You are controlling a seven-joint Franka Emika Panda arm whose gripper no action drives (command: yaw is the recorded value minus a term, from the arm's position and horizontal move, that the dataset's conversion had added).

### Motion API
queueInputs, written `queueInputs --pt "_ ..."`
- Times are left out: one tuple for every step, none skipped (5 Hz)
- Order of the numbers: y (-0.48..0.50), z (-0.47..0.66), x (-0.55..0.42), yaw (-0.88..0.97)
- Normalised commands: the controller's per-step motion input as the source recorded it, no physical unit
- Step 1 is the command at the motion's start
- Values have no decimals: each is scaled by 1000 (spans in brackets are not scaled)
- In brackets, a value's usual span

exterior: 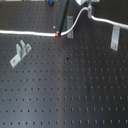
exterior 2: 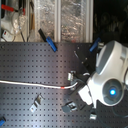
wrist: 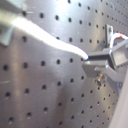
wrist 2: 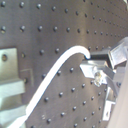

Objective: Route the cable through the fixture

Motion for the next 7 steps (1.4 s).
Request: queueInputs --pt "0 0 0 3" --pt "-329 -373 410 3" --pt "-419 -3 657 54" --pt "13 -11 8 0" --pt "268 -419 374 0" --pt "94 -228 135 0" --pt "0 20 0 0"
